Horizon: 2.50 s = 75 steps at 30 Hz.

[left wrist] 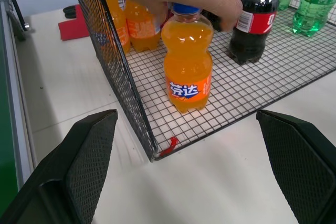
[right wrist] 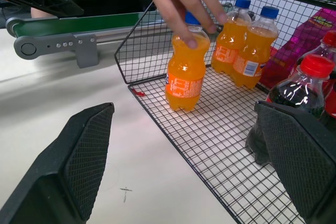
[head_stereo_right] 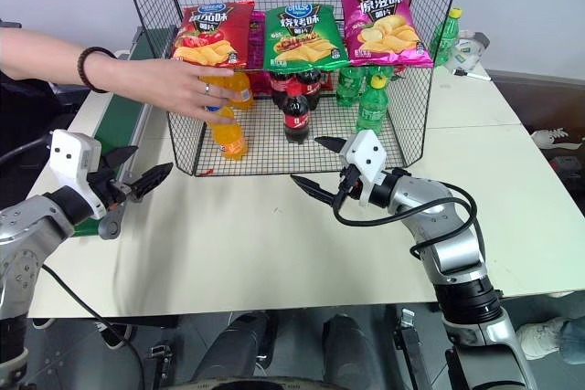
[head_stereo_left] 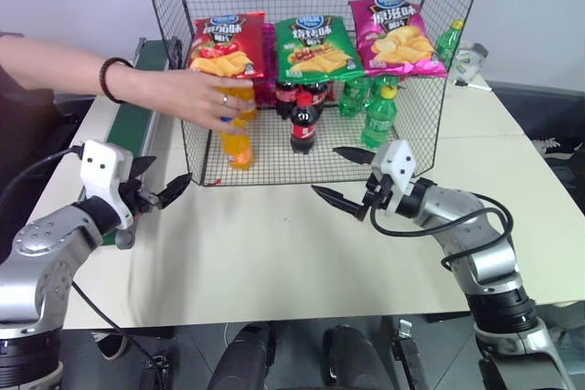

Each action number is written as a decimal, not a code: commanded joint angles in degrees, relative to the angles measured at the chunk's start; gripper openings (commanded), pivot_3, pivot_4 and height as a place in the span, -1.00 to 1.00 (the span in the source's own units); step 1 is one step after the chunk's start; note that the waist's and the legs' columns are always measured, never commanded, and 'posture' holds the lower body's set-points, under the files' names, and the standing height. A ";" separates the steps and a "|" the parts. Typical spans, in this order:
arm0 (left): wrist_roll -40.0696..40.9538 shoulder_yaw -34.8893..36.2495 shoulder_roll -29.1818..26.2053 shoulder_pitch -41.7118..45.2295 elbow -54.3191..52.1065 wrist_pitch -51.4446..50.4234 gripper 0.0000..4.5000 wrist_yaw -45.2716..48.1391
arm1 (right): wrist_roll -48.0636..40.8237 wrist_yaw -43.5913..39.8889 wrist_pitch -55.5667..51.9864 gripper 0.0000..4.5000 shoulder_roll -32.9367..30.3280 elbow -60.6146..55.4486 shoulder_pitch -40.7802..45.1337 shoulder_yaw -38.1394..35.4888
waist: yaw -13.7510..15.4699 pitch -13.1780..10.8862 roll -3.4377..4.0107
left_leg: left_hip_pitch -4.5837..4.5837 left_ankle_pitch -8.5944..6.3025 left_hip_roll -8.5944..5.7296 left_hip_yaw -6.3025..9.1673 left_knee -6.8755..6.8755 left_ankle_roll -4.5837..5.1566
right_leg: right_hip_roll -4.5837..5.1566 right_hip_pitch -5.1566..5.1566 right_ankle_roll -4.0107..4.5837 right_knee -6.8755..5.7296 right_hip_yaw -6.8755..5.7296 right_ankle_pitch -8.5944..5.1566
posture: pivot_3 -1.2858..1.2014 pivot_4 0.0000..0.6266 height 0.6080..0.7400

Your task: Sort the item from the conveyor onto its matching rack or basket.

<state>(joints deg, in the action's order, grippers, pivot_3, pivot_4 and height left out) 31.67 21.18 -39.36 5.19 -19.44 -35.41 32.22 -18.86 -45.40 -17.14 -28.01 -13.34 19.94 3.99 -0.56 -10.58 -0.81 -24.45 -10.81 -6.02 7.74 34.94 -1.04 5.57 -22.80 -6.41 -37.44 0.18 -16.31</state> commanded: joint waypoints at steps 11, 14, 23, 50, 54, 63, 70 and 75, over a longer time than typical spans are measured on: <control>-0.46 1.62 -0.60 0.87 -0.83 2.14 0.97 0.11 | -0.35 0.18 0.90 1.00 0.22 -1.23 1.18 -0.75 | 0.00 0.00 0.00 | 0.00 0.00 0.00 0.00 0.00 0.00 | 0.00 -0.01 0.00 0.00 0.00 0.00 | 0.03 -0.52 1.00; -0.23 2.21 -0.57 0.54 -0.88 1.58 0.97 -0.29 | -0.44 0.34 0.69 1.00 0.26 -1.56 0.93 -0.74 | 0.00 0.00 0.00 | 0.00 0.00 0.00 0.00 0.00 0.00 | 0.00 -0.01 0.00 0.00 0.00 0.00 | 0.03 -0.52 1.00; -0.89 7.14 2.87 -3.66 -0.51 2.92 0.97 -4.83 | -0.93 0.25 -0.08 1.00 0.31 -2.44 -0.01 -0.30 | -0.03 0.00 0.00 | 0.00 0.00 0.00 0.00 -0.07 0.00 | 0.00 -0.03 -0.01 0.04 0.01 0.00 | 0.03 -0.52 1.00; -10.63 10.74 12.98 3.42 14.12 17.35 0.97 -23.10 | 0.20 0.61 0.77 1.00 2.47 -0.91 2.14 0.43 | 0.06 0.01 -0.02 | 0.00 0.00 0.00 -0.01 -0.02 0.00 | -0.01 -0.13 -0.18 0.07 -0.03 0.10 | 0.03 -0.52 1.00; -10.96 10.25 13.27 3.93 15.43 18.50 0.97 -22.94 | 0.31 0.82 0.85 1.00 2.57 -0.99 2.14 0.40 | 0.07 0.01 -0.02 | 0.00 0.00 0.00 -0.01 -0.02 0.00 | -0.01 -0.09 -0.18 0.07 -0.04 0.10 | 0.03 -0.52 1.00; -12.32 10.29 12.92 3.10 15.92 20.41 0.97 -23.71 | -0.24 0.71 0.33 1.00 3.35 -1.89 1.62 1.25 | 0.01 0.01 -0.02 | 0.00 0.00 0.00 -0.01 -0.02 0.00 | -0.01 -0.08 -0.18 0.07 -0.04 0.10 | 0.03 -0.52 1.00; -12.76 10.70 12.30 2.12 15.97 21.35 0.97 -23.13 | -0.37 1.04 -0.12 1.00 3.75 -2.80 0.83 1.93 | 0.09 0.01 -0.02 | 0.00 0.00 0.00 0.00 -0.02 0.00 | -0.01 -0.12 -0.18 0.07 -0.05 0.10 | 0.03 -0.52 1.00; -12.61 11.14 11.60 1.55 16.32 21.87 0.97 -22.59 | -0.45 1.49 -0.52 1.00 3.90 -3.84 -0.12 2.28 | 0.02 0.01 -0.02 | 0.00 0.00 0.00 0.00 -0.01 0.00 | -0.01 -0.12 -0.18 0.07 -0.05 0.10 | 0.03 -0.52 1.00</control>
<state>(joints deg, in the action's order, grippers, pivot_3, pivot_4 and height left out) 19.29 30.60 -26.43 6.81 -2.35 -14.92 9.58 -18.66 -44.16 -18.14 -24.46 -14.00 19.73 6.39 -0.54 -10.57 -0.82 -24.45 -10.81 -6.02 7.74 34.93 -1.04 5.56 -22.92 -6.59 -37.37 0.13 -16.21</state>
